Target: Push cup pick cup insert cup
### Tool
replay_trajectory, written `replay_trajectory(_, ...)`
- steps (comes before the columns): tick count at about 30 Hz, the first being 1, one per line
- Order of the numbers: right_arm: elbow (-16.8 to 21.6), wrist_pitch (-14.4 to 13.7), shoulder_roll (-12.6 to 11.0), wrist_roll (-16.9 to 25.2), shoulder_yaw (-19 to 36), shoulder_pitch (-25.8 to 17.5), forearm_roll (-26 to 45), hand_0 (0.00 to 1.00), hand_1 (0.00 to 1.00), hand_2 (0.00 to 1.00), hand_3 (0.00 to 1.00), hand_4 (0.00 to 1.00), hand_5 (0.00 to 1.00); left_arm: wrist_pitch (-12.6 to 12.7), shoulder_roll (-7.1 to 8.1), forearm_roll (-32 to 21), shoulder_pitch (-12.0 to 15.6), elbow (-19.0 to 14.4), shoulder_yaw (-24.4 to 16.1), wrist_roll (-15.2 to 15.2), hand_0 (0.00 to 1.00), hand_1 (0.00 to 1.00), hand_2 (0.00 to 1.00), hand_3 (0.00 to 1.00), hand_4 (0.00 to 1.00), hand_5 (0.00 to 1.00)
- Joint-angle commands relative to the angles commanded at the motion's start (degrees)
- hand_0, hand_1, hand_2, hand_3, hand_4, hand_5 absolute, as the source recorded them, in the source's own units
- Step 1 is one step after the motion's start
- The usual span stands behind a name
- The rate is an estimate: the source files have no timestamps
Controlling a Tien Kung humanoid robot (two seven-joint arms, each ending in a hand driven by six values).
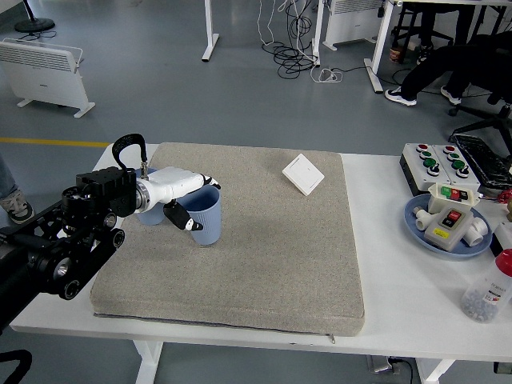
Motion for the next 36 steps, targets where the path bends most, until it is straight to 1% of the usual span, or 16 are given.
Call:
replay_trajectory(4, 0.0, 0.0, 0.0, 0.0, 0.0, 0.0, 0.1, 0.774, 0.683, 0.68, 0.568, 0.133, 0.47, -1.2, 0.62, -0.8, 0.5, -2.4, -1.4, 0.7, 0.463, 0.461, 0.455, 0.384, 0.571, 0.002)
replay_trajectory(5, 0.0, 0.0, 0.0, 0.0, 0.0, 0.0, 0.2, 0.774, 0.683, 0.68, 0.568, 0.133, 0.473, -2.0, 1.04, -0.9, 0.7, -3.8, -2.1, 1.2, 0.461, 0.447, 0.441, 0.377, 0.548, 0.002)
replay_trajectory(6, 0.0, 0.0, 0.0, 0.1, 0.0, 0.0, 0.2, 0.774, 0.683, 0.68, 0.568, 0.133, 0.473, -2.7, 1.5, -0.8, 0.9, -5.0, -2.9, 1.7, 0.461, 0.447, 0.441, 0.377, 0.548, 0.002)
replay_trajectory(8, 0.0, -0.1, 0.0, 0.1, 0.0, -0.1, 0.2, 0.774, 0.683, 0.68, 0.568, 0.133, 0.473, -3.2, 1.8, -0.7, 0.9, -6.4, -3.4, 2.0, 0.461, 0.447, 0.441, 0.377, 0.548, 0.002)
replay_trajectory(10, 0.0, -0.1, 0.0, 0.1, 0.2, -0.1, 0.2, 0.774, 0.683, 0.68, 0.568, 0.133, 0.473, -5.3, 3.24, -0.2, 0.5, -9.7, -5.6, 3.5, 0.461, 0.447, 0.441, 0.377, 0.548, 0.002)
replay_trajectory(12, 0.0, -0.1, 0.0, 0.1, 0.2, -0.2, 0.3, 0.774, 0.683, 0.68, 0.567, 0.133, 0.473, -6.6, 4.29, 0.6, -0.1, -11.9, -7.2, 4.5, 0.467, 0.445, 0.439, 0.378, 0.547, 0.002)
replay_trajectory(13, 0.0, -0.1, 0.0, 0.1, 0.2, -0.2, 0.3, 0.774, 0.683, 0.68, 0.567, 0.133, 0.473, -7.0, 4.61, 0.9, -0.3, -12.4, -7.6, 4.7, 0.467, 0.445, 0.439, 0.378, 0.547, 0.002)
replay_trajectory(16, 0.0, -0.1, 0.0, 0.1, 0.2, -0.3, 0.4, 0.774, 0.683, 0.68, 0.567, 0.133, 0.473, -7.9, 6.3, 2.6, -1.6, -13.5, -9.4, 5.5, 0.467, 0.445, 0.439, 0.378, 0.547, 0.002)
replay_trajectory(18, 0.0, -0.2, 0.0, 0.1, 0.2, -0.4, 0.4, 0.774, 0.683, 0.68, 0.568, 0.133, 0.472, -8.0, 7.21, 3.8, -2.6, -13.0, -10.5, 5.7, 0.478, 0.45, 0.443, 0.38, 0.548, 0.002)
replay_trajectory(20, 0.0, -0.2, 0.0, 0.1, 0.1, -0.4, 0.5, 0.774, 0.683, 0.68, 0.568, 0.133, 0.472, -8.0, 8.01, 4.7, -3.5, -12.0, -11.4, 5.8, 0.478, 0.45, 0.443, 0.38, 0.548, 0.002)
replay_trajectory(24, 0.0, -0.2, 0.0, 0.0, 0.1, -0.6, 0.5, 0.774, 0.683, 0.68, 0.568, 0.133, 0.472, -8.5, 9.55, 5.3, -5.5, -8.4, -12.0, 5.9, 0.487, 0.455, 0.445, 0.385, 0.551, 0.002)
replay_trajectory(26, 0.0, -0.2, 0.0, 0.0, 0.1, -0.7, 0.5, 0.774, 0.683, 0.68, 0.568, 0.133, 0.472, -8.8, 9.85, 5.3, -5.9, -6.8, -12.1, 5.9, 0.487, 0.455, 0.445, 0.385, 0.551, 0.002)
replay_trajectory(29, 0.0, -0.2, 0.0, 0.0, 0.1, -0.8, 0.4, 0.774, 0.683, 0.68, 0.568, 0.133, 0.472, -8.7, 9.89, 5.3, -6.2, -5.4, -12.2, 5.7, 0.491, 0.461, 0.449, 0.389, 0.556, 0.002)
replay_trajectory(32, 0.0, -0.2, 0.0, 0.0, 0.2, -0.7, 0.2, 0.774, 0.683, 0.68, 0.568, 0.133, 0.472, -8.2, 9.56, 5.3, -6.7, -3.3, -10.7, 5.3, 0.491, 0.461, 0.449, 0.389, 0.556, 0.002)
replay_trajectory(36, 0.0, -0.2, 0.1, 0.0, 0.2, -0.6, 0.2, 0.774, 0.683, 0.68, 0.568, 0.132, 0.471, -7.7, 9.06, 5.3, -7.0, -1.4, -10.3, 4.7, 0.503, 0.472, 0.455, 0.394, 0.562, 0.002)
